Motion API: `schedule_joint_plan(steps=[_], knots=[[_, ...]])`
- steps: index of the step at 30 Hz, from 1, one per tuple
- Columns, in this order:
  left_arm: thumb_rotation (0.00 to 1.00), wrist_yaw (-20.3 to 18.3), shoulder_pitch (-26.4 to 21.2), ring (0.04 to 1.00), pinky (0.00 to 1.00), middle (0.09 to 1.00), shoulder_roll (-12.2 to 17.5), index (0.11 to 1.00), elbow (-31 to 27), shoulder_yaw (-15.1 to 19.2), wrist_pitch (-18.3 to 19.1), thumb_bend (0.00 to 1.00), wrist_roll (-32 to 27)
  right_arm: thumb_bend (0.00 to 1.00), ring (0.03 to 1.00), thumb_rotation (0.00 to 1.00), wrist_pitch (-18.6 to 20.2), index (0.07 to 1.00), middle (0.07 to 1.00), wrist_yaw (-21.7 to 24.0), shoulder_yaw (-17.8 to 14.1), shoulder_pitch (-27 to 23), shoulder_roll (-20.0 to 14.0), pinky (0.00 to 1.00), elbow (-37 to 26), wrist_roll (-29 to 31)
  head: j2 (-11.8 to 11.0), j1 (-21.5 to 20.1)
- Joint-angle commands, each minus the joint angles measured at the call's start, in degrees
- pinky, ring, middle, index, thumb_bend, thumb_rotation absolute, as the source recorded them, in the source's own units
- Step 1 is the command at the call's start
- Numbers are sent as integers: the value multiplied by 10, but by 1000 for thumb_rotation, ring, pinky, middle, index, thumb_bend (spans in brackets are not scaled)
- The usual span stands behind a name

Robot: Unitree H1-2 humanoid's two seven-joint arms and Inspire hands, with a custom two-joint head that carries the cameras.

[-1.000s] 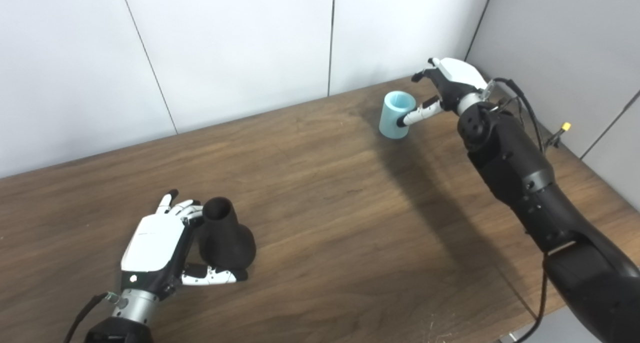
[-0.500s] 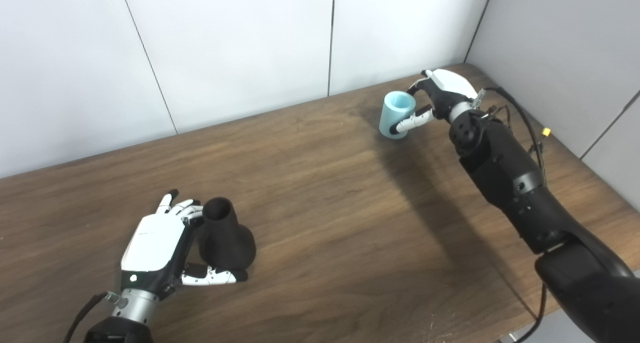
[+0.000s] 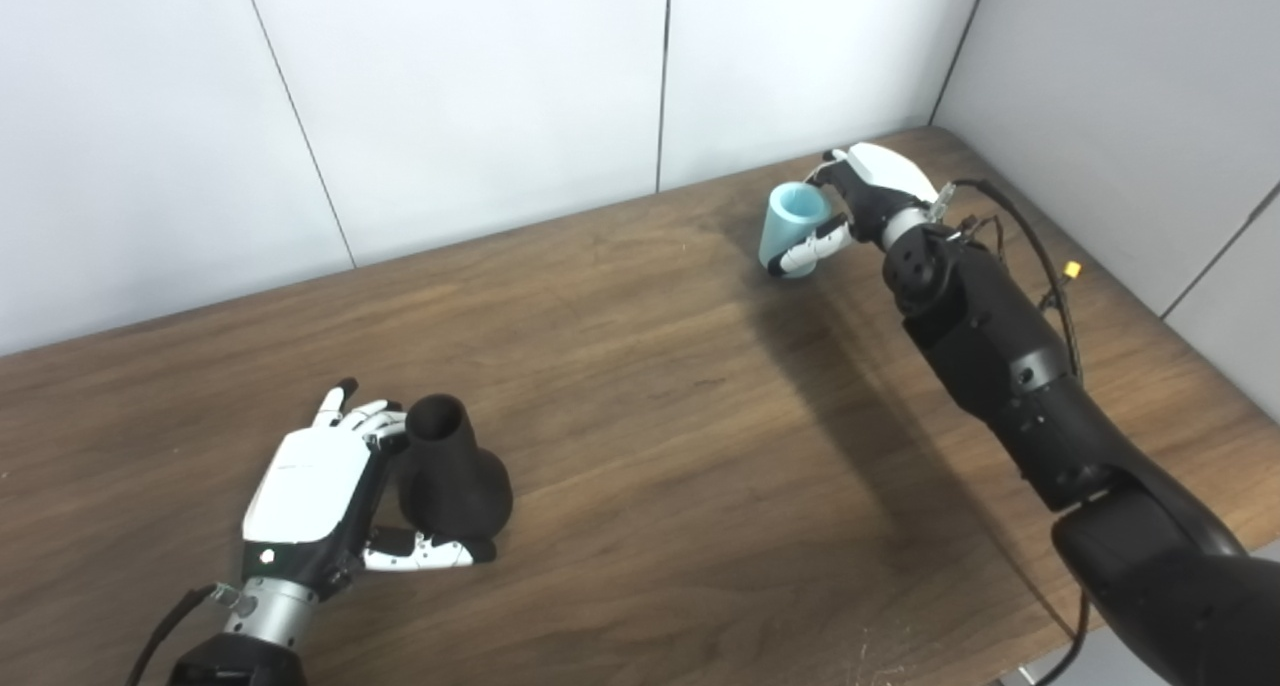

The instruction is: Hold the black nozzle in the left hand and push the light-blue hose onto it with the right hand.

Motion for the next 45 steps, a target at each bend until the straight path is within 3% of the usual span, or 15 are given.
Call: schedule_joint_plan(steps=[1,8,9,10,12,22,28,34,38,41,45], knots=[[52,-37,16,842,1000,737,20,480,12,-9,14,524,24,922,991,357,-1,664,952,-27,-6,-28,-18,867,-13,-2,0,-1],[52,-26,17,828,1000,731,20,480,17,-10,9,525,25,833,974,315,-10,584,944,-59,-11,-23,-15,873,-6,15,3,0],[52,-26,17,829,1000,731,20,480,17,-10,8,525,25,682,975,240,-13,538,940,-66,-14,-22,-14,880,-5,19,3,0],[52,-28,17,830,1000,732,21,480,16,-10,8,525,25,604,971,201,-16,513,931,-73,-16,-22,-13,874,-4,24,3,0],[53,-28,17,831,1000,731,21,480,16,-10,9,525,27,540,975,167,-19,491,920,-86,-17,-20,-12,862,-3,29,2,-1],[52,-27,18,836,1000,737,18,481,18,-13,7,524,25,519,941,156,-27,487,884,-121,-9,-13,-15,771,1,36,2,0],[52,-13,20,827,1000,727,18,480,19,-11,2,525,26,523,917,154,-39,486,831,-135,-5,-11,-13,804,8,42,4,6],[52,-9,22,826,1000,728,17,480,17,-12,2,525,26,524,910,150,-47,485,821,-136,-15,-4,-10,827,-35,60,7,16],[52,-18,25,832,1000,730,12,480,13,-15,10,525,29,525,926,147,-28,484,825,-113,-15,-3,-11,834,-93,71,10,31],[52,-33,26,839,1000,734,11,481,4,-18,18,525,31,526,913,146,-2,483,822,-67,-10,-5,-12,830,-148,57,10,44],[54,-47,29,844,1000,739,8,481,-6,-24,31,525,40,525,899,145,1,484,811,-12,7,-7,-14,920,-208,43,8,61]])
